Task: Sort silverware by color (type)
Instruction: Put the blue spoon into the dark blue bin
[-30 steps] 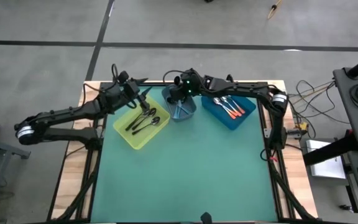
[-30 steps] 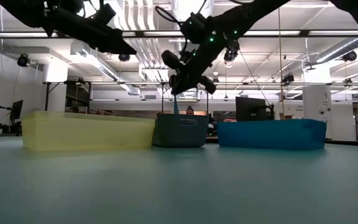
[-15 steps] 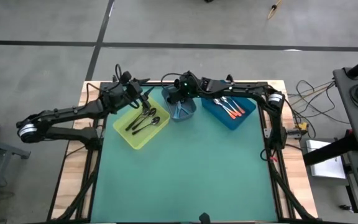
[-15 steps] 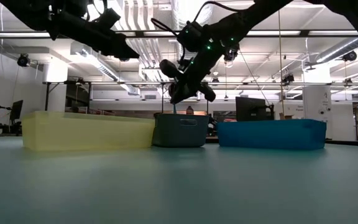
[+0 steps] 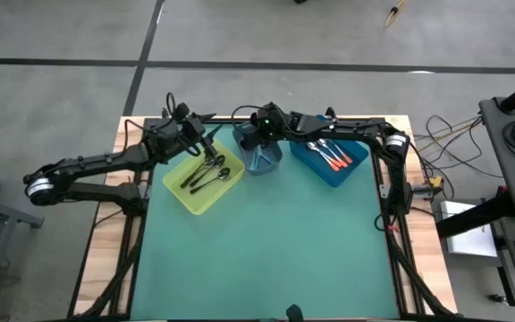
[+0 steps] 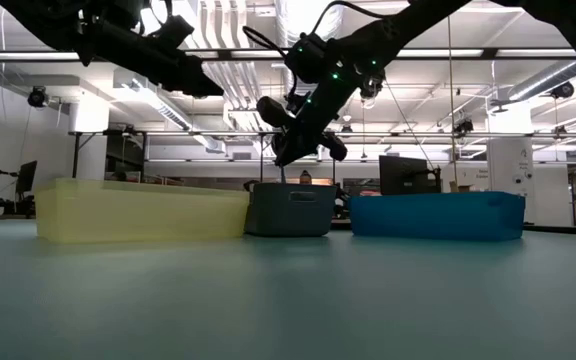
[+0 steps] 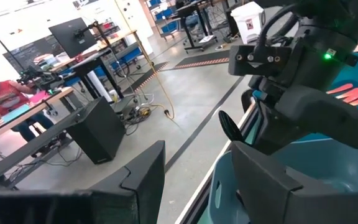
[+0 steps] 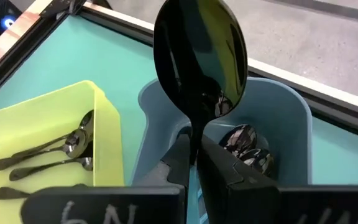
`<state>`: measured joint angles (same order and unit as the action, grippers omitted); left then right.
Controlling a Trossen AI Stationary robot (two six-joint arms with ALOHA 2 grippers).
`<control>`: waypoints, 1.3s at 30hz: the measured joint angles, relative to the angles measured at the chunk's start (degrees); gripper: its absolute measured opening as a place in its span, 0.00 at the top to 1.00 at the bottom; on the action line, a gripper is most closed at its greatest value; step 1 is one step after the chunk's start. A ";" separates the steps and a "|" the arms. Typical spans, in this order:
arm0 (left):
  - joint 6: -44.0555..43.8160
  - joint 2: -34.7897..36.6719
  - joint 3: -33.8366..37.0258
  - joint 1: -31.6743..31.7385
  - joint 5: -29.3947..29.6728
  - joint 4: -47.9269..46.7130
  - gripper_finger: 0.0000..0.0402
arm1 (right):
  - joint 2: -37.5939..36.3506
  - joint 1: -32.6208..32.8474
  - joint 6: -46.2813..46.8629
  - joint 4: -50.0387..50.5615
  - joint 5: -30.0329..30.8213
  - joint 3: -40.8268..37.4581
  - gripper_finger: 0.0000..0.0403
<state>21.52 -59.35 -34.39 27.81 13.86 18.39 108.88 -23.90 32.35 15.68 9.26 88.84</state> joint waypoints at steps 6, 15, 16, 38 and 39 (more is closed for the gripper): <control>-0.13 -0.03 0.40 0.13 -5.85 -0.18 0.59 | 0.00 0.26 -4.32 -0.07 1.35 0.00 0.97; 0.00 -4.65 0.33 2.83 -16.75 7.39 0.59 | 0.00 0.26 -12.48 0.22 1.36 0.00 0.97; -0.14 -5.64 0.02 3.41 -18.27 8.05 0.59 | 0.00 0.26 -13.10 0.26 1.38 0.00 0.97; -5.52 -21.55 -8.88 11.48 -28.40 9.51 0.59 | 0.07 0.39 -21.83 0.63 0.79 -0.79 0.97; -5.68 -21.55 -8.88 11.72 -28.41 9.54 0.59 | 0.08 0.39 -21.85 0.62 0.78 -0.79 0.97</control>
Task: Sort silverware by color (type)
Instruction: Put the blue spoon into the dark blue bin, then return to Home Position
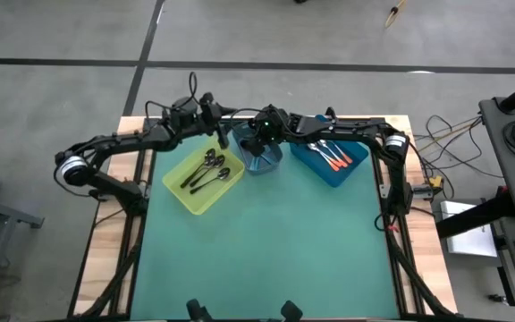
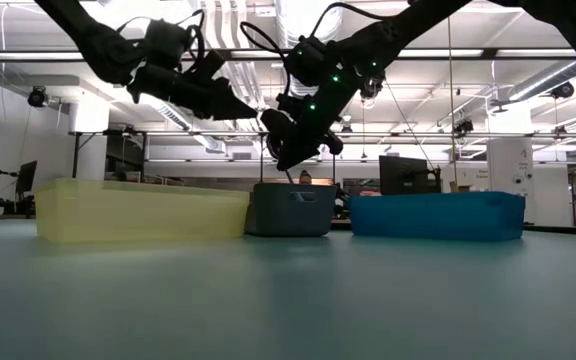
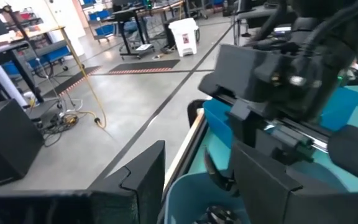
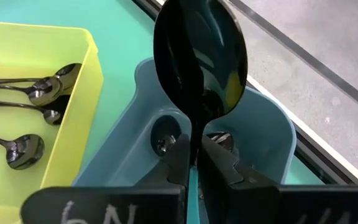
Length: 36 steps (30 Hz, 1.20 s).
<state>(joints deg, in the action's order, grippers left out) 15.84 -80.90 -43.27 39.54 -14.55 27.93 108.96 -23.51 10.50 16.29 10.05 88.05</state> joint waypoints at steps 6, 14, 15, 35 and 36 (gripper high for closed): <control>-0.35 0.00 0.00 0.10 0.00 -0.01 0.59 | 0.01 0.14 0.00 0.65 -0.01 0.00 0.97; -0.35 0.00 0.00 0.12 0.05 0.12 0.59 | 0.01 0.89 0.10 1.21 -0.14 0.00 0.93; -0.40 0.00 0.00 0.12 0.05 0.12 0.59 | 0.01 0.90 0.09 1.22 -0.11 0.00 0.91; -21.27 1.24 0.57 -4.18 -2.16 -3.84 0.59 | -2.01 2.19 -9.83 1.03 -8.77 0.34 0.71; -21.06 1.95 0.87 -5.25 -3.32 -3.78 0.59 | -2.40 2.56 -10.54 0.94 -11.44 -0.07 0.71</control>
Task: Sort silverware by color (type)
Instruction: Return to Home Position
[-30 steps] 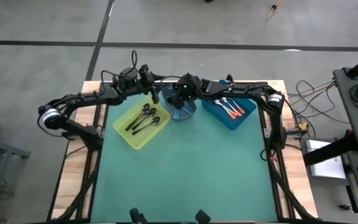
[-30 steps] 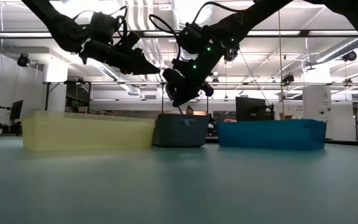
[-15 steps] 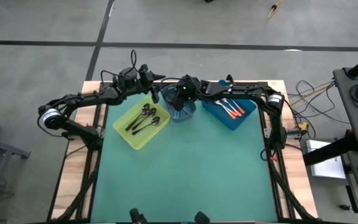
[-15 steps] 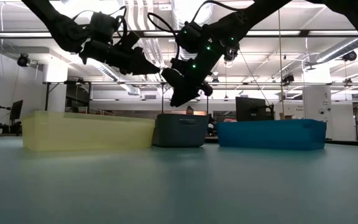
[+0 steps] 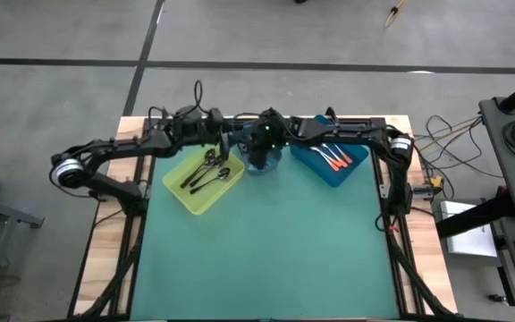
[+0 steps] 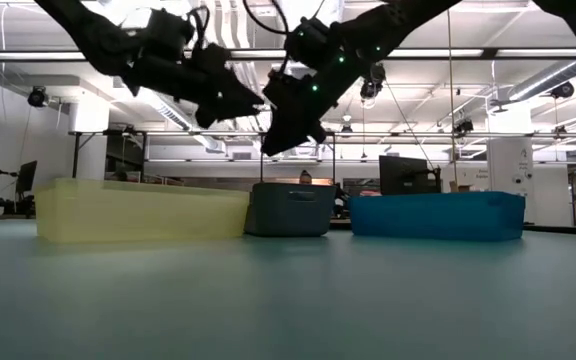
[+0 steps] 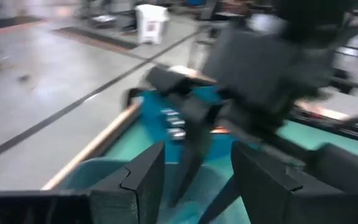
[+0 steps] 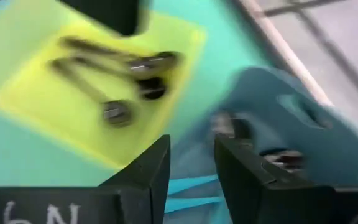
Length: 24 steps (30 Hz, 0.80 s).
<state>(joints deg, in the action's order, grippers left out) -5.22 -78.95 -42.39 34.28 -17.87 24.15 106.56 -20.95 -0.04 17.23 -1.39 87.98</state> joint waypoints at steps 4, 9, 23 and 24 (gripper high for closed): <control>2.91 3.96 2.96 -4.55 -0.83 0.25 0.59 | -1.32 2.36 -1.17 -3.36 -3.55 -3.75 0.74; 4.58 12.28 10.06 -9.28 -0.82 0.26 0.59 | -4.31 6.69 -1.57 -16.40 -3.49 -13.17 0.78; -0.37 48.85 30.26 -14.29 -0.72 -0.01 0.59 | -20.26 17.24 -3.58 -30.51 2.17 -37.50 0.85; -0.62 50.74 30.93 -14.29 -0.71 0.11 0.59 | -22.19 17.68 -3.58 -30.66 2.80 -39.29 0.85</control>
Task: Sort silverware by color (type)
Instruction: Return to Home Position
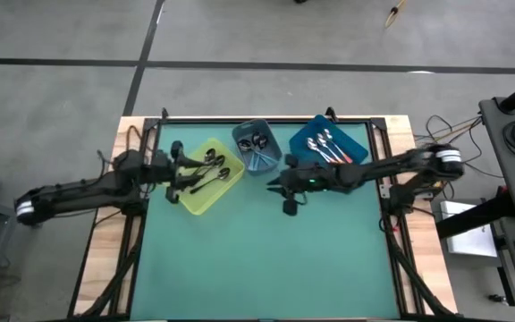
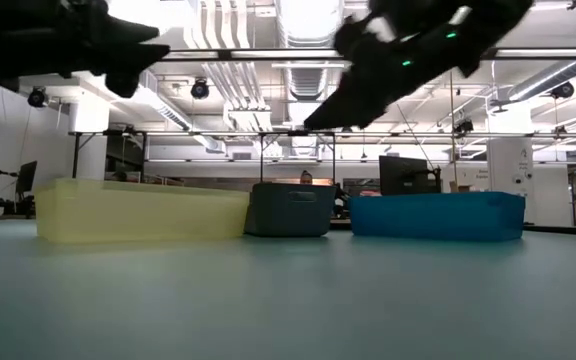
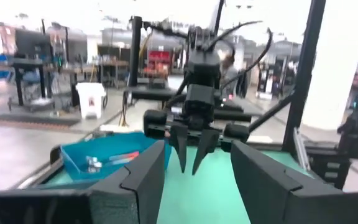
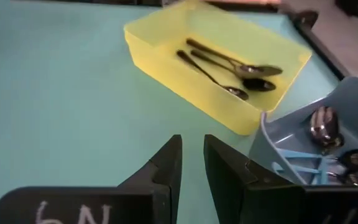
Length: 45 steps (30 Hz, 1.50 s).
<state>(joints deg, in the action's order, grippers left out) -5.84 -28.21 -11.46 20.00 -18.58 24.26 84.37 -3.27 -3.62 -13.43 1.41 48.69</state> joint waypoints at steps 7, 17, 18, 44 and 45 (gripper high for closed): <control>-1.15 8.67 1.92 0.01 1.22 -1.46 0.59 | -15.99 0.92 -0.04 -1.40 0.24 -12.15 0.86; 0.02 11.40 3.06 0.01 1.50 -5.06 0.59 | -40.51 0.90 -0.30 -2.29 0.24 -28.91 0.85; 0.12 11.54 3.74 0.01 1.50 -5.17 0.59 | -42.98 0.90 -0.25 -2.18 0.26 -30.43 0.85; -5.67 18.08 10.88 0.08 1.15 -5.23 0.95 | -83.46 0.88 -7.23 15.92 -0.38 -46.58 0.85; -5.93 18.10 10.89 0.07 0.44 -5.22 0.97 | -83.39 0.88 -7.75 15.77 -0.35 -46.67 0.85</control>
<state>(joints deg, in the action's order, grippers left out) -11.77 -10.11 -0.57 20.06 -18.14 19.04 0.99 -2.39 -11.37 2.34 1.06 2.03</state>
